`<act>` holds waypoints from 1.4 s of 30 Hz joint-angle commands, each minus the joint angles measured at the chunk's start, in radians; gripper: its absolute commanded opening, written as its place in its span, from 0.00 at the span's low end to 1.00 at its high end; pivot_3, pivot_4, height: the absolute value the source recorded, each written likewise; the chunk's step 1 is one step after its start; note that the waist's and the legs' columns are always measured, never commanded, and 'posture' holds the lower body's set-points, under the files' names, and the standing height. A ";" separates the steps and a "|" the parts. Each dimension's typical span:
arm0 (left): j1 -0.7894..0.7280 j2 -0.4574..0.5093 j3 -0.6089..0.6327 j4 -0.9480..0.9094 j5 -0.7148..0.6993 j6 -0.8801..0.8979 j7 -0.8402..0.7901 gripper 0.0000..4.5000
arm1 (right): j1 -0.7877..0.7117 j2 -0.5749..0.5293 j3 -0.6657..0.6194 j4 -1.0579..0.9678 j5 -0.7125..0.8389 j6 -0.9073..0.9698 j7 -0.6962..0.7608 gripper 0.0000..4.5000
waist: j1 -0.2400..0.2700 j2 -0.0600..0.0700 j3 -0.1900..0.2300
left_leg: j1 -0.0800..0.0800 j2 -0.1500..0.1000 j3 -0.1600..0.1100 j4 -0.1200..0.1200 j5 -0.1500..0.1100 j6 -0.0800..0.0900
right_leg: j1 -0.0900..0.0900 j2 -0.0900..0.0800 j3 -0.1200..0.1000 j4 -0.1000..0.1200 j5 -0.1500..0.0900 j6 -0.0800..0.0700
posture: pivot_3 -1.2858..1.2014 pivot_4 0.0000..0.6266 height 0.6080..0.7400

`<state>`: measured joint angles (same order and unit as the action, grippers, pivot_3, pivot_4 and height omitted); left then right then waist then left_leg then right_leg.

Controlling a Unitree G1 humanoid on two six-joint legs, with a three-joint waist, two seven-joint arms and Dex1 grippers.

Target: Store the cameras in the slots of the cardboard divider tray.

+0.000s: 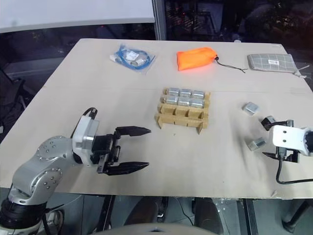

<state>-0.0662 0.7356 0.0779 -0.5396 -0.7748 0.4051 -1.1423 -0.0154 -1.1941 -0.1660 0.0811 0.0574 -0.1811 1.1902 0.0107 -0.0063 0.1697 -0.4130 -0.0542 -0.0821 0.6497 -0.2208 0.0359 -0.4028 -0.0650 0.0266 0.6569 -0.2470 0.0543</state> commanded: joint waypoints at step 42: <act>0.482 -0.187 0.383 -0.083 0.033 -0.171 0.284 1.00 | -0.907 0.705 0.576 0.118 -0.034 0.528 -0.176 0.14 | -0.003 -0.002 0.001 | -0.003 -0.002 0.000 -0.006 0.000 -0.001 | -0.009 -0.003 0.002 0.001 0.003 0.003 | 0.52 0.24 1.00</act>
<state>0.4081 0.5530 0.4268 -0.5800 -0.7388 0.2594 -0.8673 -0.8875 -0.4850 0.4186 0.2047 0.0379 0.3728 0.9949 0.0075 -0.0087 0.1704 -0.4160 -0.0566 -0.0812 0.6430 -0.2209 0.0349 -0.4124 -0.0677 0.0288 0.6581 -0.2440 0.0569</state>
